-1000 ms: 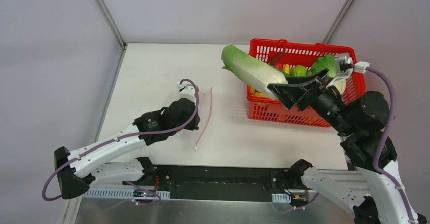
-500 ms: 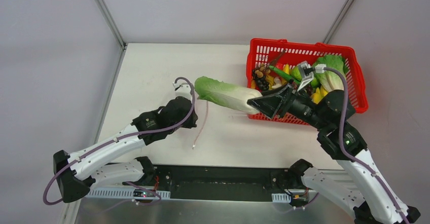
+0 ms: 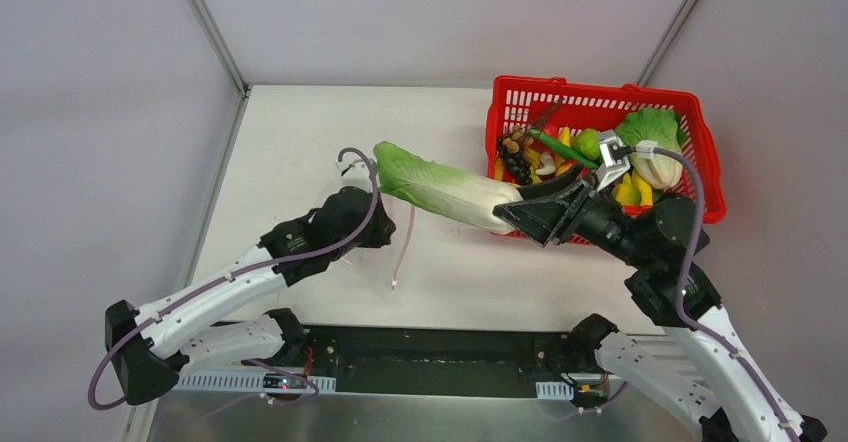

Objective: Place the food in the zip-top bag and seal the zipper
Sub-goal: Place the fake vegetable in the zipper food storage bag.

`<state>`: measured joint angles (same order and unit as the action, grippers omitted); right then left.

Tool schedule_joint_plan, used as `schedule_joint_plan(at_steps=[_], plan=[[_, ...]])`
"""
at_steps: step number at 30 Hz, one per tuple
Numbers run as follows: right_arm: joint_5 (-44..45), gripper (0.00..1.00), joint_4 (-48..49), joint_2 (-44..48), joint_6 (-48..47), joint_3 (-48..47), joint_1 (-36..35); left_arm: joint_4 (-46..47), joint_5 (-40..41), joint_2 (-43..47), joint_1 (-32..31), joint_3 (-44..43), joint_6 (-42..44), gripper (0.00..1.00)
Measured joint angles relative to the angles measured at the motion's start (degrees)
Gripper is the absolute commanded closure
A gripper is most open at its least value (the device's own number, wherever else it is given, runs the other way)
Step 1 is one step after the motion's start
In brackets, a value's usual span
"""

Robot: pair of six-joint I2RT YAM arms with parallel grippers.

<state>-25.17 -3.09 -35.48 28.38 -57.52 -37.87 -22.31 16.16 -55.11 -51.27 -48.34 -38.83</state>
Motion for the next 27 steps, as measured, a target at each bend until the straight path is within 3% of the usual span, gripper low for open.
schedule_joint_plan(at_steps=[9,27], plan=[[0.92,0.86,-0.17,0.22,1.22,6.86,0.00,0.63,-0.50,5.20,0.37,0.70,-1.29,1.00],[-4.90,0.86,-0.72,-0.35,0.20,7.50,0.00,-0.90,5.07,10.95,0.74,1.66,-2.36,1.00]])
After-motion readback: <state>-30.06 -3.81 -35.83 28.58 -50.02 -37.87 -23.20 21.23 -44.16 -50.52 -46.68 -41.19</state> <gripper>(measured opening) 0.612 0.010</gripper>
